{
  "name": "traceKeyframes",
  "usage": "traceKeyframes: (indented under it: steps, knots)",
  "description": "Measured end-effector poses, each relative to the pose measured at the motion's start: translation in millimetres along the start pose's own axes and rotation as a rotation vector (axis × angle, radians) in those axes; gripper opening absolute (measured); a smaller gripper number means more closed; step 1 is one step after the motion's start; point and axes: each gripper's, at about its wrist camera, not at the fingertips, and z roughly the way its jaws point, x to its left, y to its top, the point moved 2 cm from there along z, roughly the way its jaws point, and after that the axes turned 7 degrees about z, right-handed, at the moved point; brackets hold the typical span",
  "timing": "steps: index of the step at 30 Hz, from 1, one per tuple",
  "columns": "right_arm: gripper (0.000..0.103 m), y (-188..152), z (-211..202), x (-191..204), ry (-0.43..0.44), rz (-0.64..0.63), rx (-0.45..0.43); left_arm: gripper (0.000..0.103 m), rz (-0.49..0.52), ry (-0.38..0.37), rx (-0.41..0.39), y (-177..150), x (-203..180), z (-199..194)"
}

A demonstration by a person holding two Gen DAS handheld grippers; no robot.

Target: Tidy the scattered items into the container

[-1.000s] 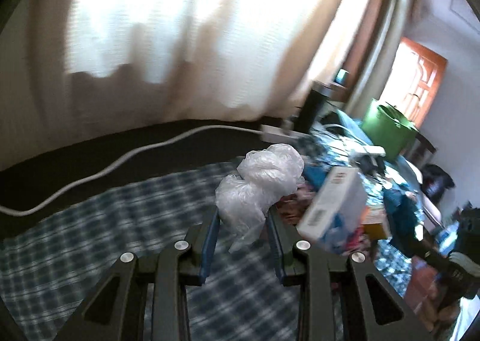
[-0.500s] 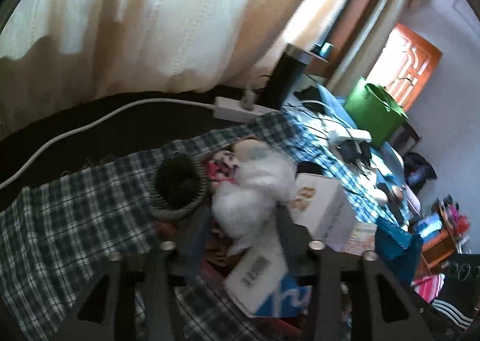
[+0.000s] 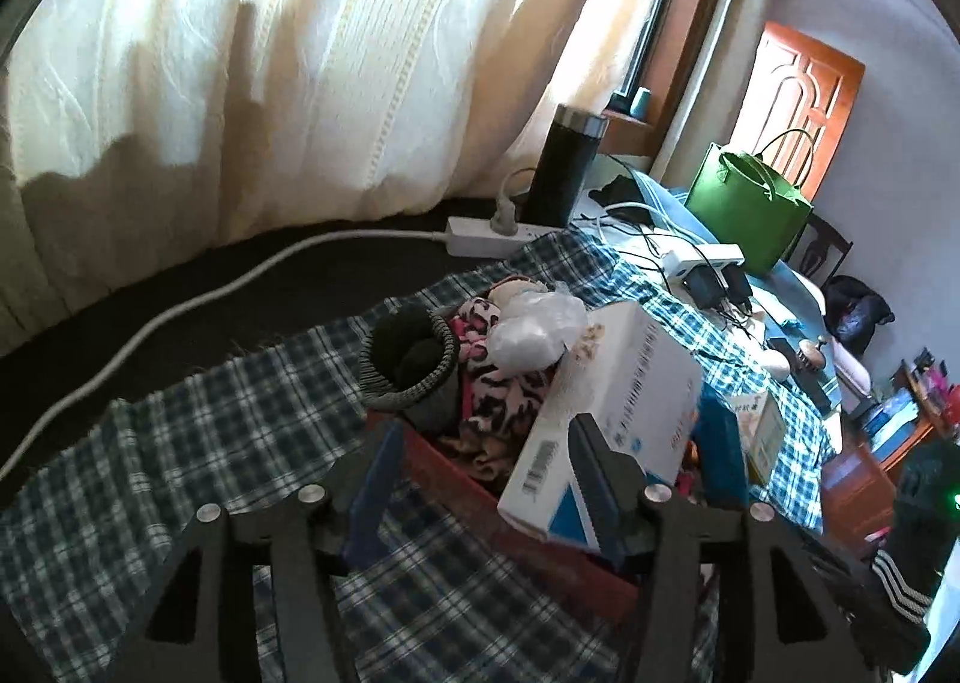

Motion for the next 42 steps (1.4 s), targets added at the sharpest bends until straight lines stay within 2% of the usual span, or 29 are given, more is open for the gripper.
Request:
traceKeyframes:
  steps: [6, 9, 12, 13, 14, 15, 21, 27, 34, 42]
  knots:
    - [0.056, 6.7, 1.9, 2.9, -0.002, -0.053, 0.000, 0.062, 0.036, 0.051, -0.041, -15.6, -3.6, -30.7]
    - [0.082, 9.9, -8.3, 0.0, 0.002, -0.063, -0.034, 0.062, 0.046, 0.091, -0.063, -24.7, -5.6, -45.0]
    - [0.083, 8.8, -26.5, 0.9, -0.001, -0.102, -0.088, 0.064, 0.051, 0.129, -0.064, -32.9, -9.5, -52.3]
    - [0.083, 7.7, -32.8, 1.1, 0.005, -0.121, -0.095, 0.069, 0.050, 0.137, -0.062, -35.5, -10.7, -53.7]
    - [0.083, 6.6, -36.8, 1.1, 0.007, -0.130, -0.099, 0.085, 0.048, 0.143, -0.058, -38.0, -11.7, -54.5]
    - [0.083, 5.6, -40.8, 1.1, 0.010, -0.138, -0.104, 0.092, 0.044, 0.154, -0.059, -41.0, -12.8, -56.2]
    - [0.083, -2.7, -61.0, -13.9, -0.025, -0.174, -0.123, 0.093, 0.027, 0.224, -0.052, -57.1, -20.0, -63.5]
    - [0.084, -2.3, -66.4, -40.7, -0.044, -0.080, -0.098, 0.095, 0.037, 0.319, -0.044, -69.9, -31.9, -62.7]
    - [0.084, -18.2, -67.2, -14.5, -0.041, -0.212, -0.041, 0.095, 0.068, 0.358, -0.042, -77.3, -48.1, -67.3]
    - [0.084, -29.5, -70.1, -1.7, -0.051, -0.283, -0.024, 0.095, 0.107, 0.379, -0.040, -81.1, -63.5, -71.7]
